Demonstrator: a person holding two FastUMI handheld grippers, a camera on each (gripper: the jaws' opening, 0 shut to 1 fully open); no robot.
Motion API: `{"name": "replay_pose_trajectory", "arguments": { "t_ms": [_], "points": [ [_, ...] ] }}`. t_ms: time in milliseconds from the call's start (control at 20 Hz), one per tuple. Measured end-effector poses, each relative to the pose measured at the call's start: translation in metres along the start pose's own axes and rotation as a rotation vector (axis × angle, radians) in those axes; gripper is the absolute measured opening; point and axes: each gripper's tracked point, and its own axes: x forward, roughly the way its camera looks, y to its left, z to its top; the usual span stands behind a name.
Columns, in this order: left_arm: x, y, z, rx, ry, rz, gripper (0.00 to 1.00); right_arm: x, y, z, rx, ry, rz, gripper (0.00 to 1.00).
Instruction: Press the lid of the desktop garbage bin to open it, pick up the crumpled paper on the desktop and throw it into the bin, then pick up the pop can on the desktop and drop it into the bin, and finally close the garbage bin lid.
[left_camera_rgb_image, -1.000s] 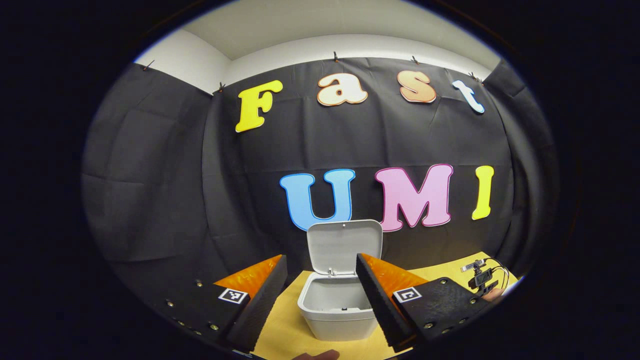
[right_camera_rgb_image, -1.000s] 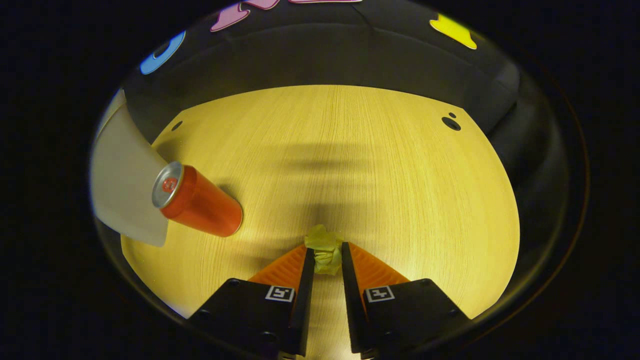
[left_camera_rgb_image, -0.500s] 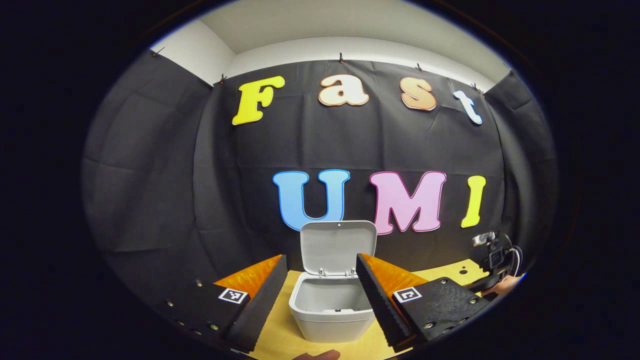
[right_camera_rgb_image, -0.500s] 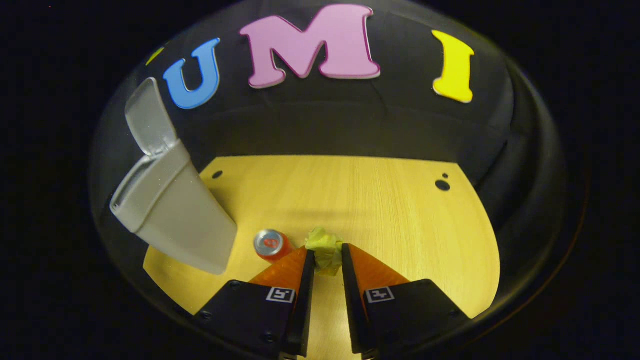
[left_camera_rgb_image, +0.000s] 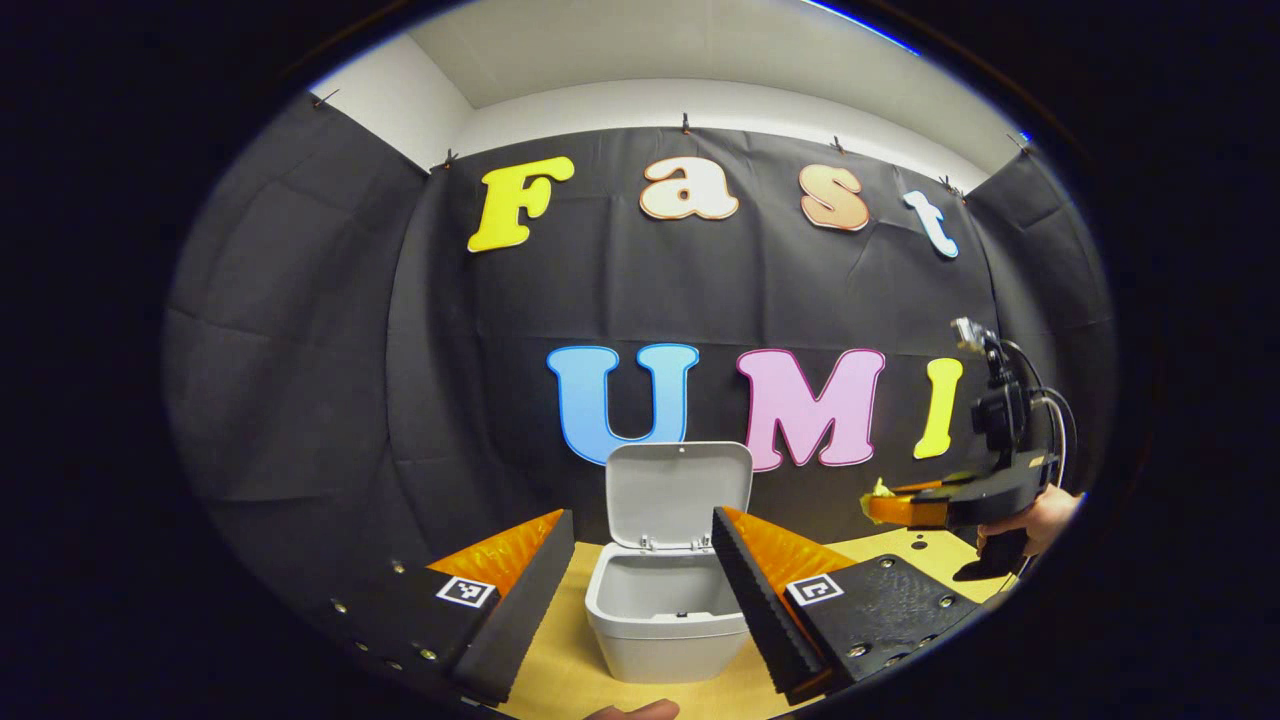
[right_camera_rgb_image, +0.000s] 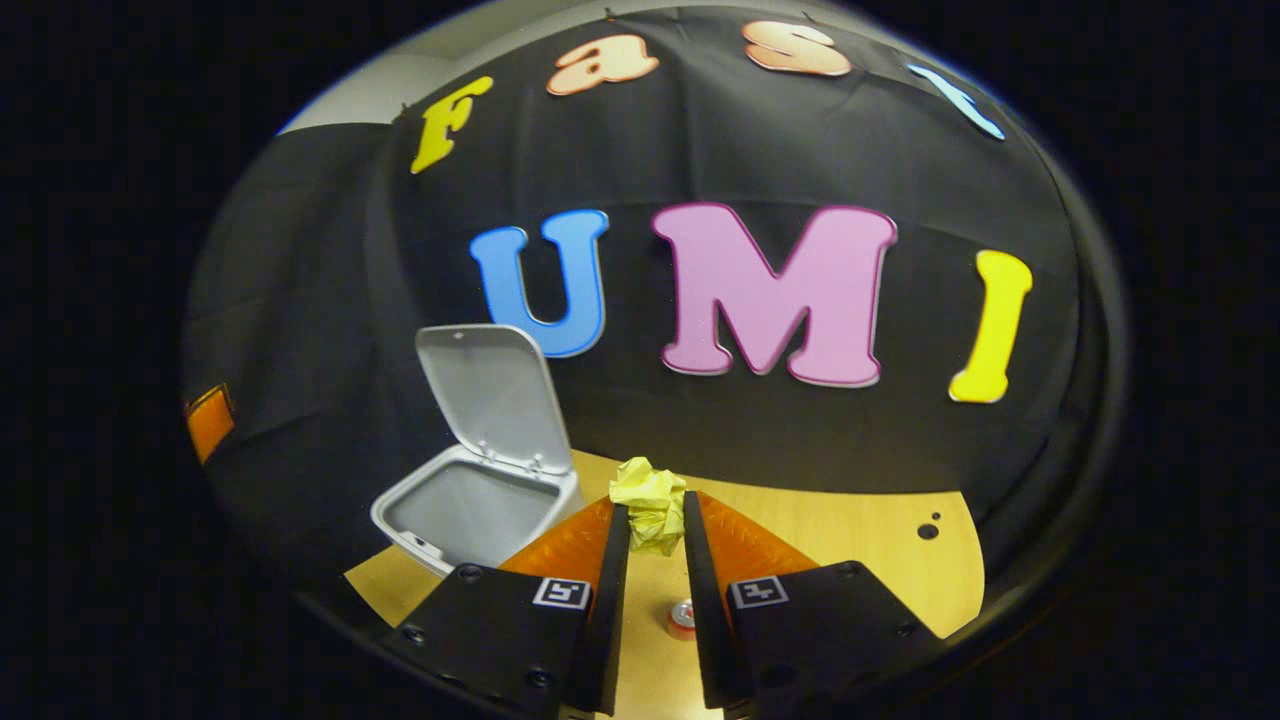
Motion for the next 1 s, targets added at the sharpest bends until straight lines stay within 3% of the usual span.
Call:
{"name": "replay_pose_trajectory", "arguments": {
  "t_ms": [250, 400, 850, 900, 950, 1000],
  "points": [
    [-0.019, 0.023, -0.003, -0.001, 0.011, 0.053, 0.9, 0.011, 0.084, 0.014, -0.043, -0.014, 0.122, 0.36],
    [-0.034, 0.038, -0.005, 0.013, 0.016, 0.087, 0.9, 0.029, 0.113, 0.009, -0.061, 0.009, 0.171, 0.36],
    [-0.056, 0.056, -0.002, 0.058, 0.018, 0.146, 0.9, 0.08, 0.136, -0.072, -0.108, 0.182, 0.198, 0.36],
    [-0.056, 0.059, -0.001, 0.059, 0.022, 0.151, 0.9, 0.083, 0.14, -0.076, -0.111, 0.192, 0.2, 0.24],
    [-0.056, 0.06, 0.0, 0.059, 0.025, 0.155, 0.9, 0.083, 0.141, -0.083, -0.115, 0.203, 0.202, 0.36],
    [-0.056, 0.063, -0.002, 0.057, 0.027, 0.161, 0.9, 0.085, 0.142, -0.088, -0.122, 0.212, 0.203, 0.37]
  ]
}}
